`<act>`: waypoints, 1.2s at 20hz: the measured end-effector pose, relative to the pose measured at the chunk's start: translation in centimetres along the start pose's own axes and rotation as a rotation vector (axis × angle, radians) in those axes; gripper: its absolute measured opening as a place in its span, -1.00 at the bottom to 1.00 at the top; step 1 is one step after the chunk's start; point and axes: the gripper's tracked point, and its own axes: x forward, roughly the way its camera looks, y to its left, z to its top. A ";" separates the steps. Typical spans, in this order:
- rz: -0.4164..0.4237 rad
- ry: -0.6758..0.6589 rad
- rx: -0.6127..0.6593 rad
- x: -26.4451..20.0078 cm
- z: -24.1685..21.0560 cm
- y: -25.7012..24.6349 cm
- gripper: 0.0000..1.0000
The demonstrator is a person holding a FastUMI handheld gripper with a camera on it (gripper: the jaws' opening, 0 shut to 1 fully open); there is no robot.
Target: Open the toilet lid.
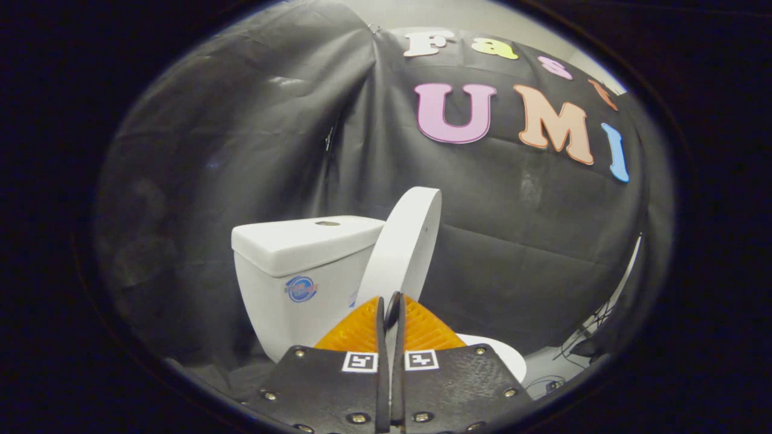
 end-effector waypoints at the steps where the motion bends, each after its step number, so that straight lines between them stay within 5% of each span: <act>1: 0.007 -0.001 0.000 0.1 0.1 0.2 -0.95; 24: 0.147 0.000 0.054 0.1 0.7 2.7 -0.91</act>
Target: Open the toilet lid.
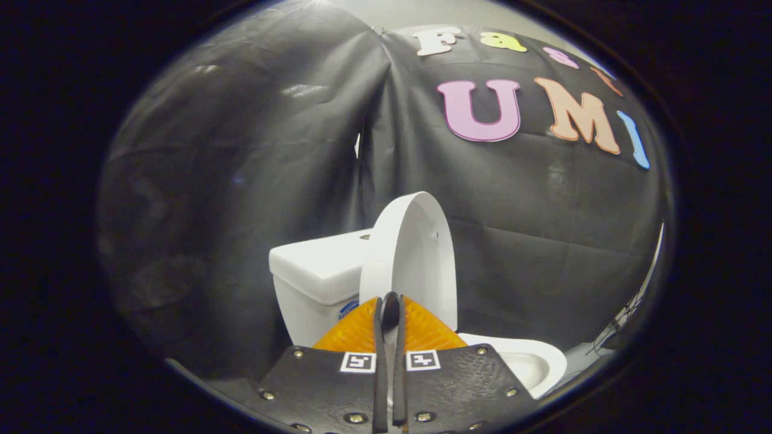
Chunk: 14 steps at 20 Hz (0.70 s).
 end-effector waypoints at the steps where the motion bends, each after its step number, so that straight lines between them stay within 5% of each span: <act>1: 0.000 0.003 -0.011 0.2 0.2 0.2 -0.91; 14: 0.044 0.049 0.057 -0.2 0.2 0.2 -0.55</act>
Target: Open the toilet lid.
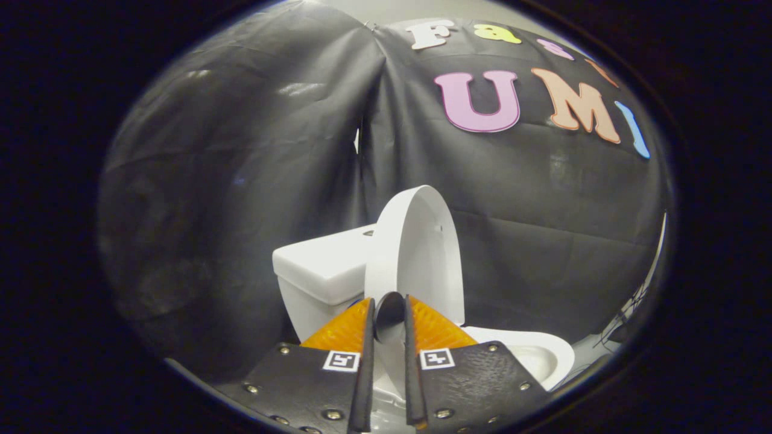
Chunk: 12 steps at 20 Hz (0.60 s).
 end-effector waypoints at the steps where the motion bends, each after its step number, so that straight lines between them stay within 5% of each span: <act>1: 0.008 0.002 0.015 -0.4 -0.1 0.0 -0.52; 7: 0.017 0.006 0.023 -2.5 -0.8 -1.1 -0.50; 10: 0.032 0.010 0.024 -3.5 -1.1 -1.5 -0.26; 12: 0.019 0.009 0.013 -4.5 -1.1 -2.8 0.07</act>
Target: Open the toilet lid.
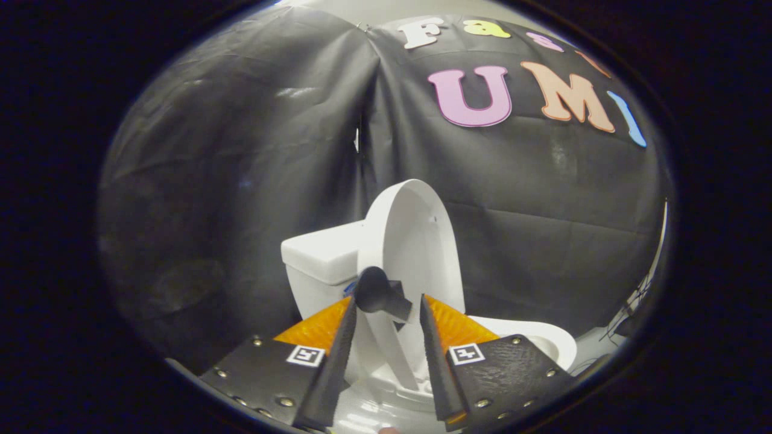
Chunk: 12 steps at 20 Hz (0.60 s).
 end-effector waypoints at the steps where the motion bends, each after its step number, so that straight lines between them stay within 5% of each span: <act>1: -0.006 -0.008 0.005 -0.4 0.1 -0.7 0.24; 7: -0.063 -0.047 0.086 -3.3 1.7 -6.4 0.97; 12: -0.103 -0.056 0.118 -5.6 2.1 -11.1 0.98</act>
